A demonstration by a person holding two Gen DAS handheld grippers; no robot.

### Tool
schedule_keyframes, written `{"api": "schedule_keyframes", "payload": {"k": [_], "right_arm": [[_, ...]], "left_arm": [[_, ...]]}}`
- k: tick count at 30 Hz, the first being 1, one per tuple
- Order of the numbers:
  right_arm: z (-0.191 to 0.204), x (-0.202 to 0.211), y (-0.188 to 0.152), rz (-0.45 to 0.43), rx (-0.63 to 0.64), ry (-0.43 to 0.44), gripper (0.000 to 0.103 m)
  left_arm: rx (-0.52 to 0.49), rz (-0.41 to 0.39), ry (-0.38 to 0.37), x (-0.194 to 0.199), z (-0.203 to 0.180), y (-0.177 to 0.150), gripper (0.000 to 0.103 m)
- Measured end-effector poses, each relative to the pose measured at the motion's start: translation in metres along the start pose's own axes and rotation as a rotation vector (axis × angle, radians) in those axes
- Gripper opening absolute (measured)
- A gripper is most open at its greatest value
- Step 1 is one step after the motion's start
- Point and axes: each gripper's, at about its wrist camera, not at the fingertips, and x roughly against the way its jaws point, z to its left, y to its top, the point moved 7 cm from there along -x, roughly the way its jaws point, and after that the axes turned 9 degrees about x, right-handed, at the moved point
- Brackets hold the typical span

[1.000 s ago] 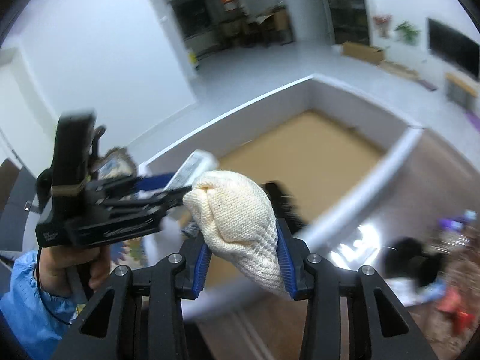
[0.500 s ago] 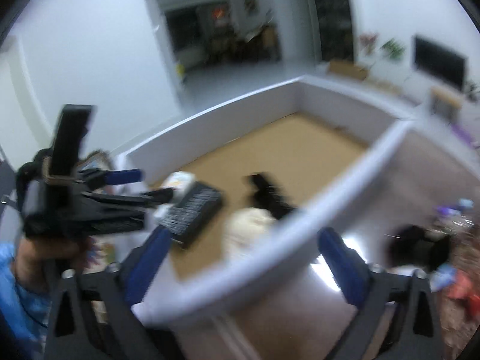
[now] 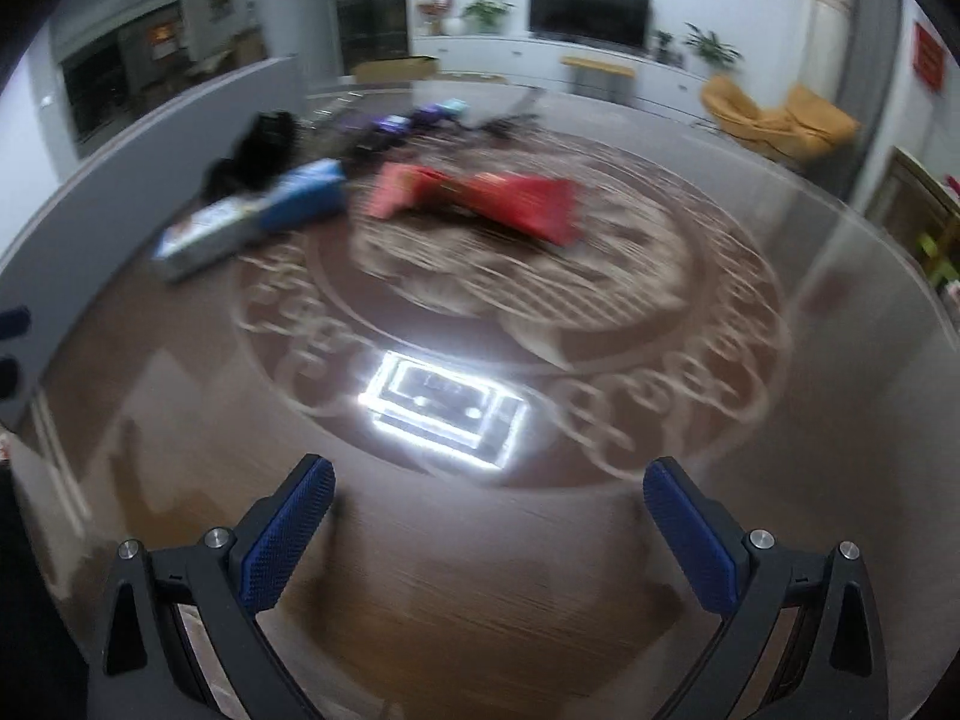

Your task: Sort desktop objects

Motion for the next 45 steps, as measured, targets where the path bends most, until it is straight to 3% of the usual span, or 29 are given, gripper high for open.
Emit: {"api": "schedule_keyframes", "payload": {"k": [7, 11, 45], "right_arm": [[-0.01, -0.004, -0.006, 0.011, -0.031, -0.002, 0.103], [-0.01, -0.005, -0.006, 0.012, -0.03, -0.002, 0.103], [-0.008, -0.005, -0.006, 0.012, -0.028, -0.005, 0.103]], "left_arm": [[-0.007, 0.017, 0.101, -0.057, -0.007, 0.01, 0.094], [-0.025, -0.03, 0.081, -0.061, -0.011, 0.009, 0.103], [-0.022, -0.043, 0.076, -0.068, -0.013, 0.011, 0.103]]}}
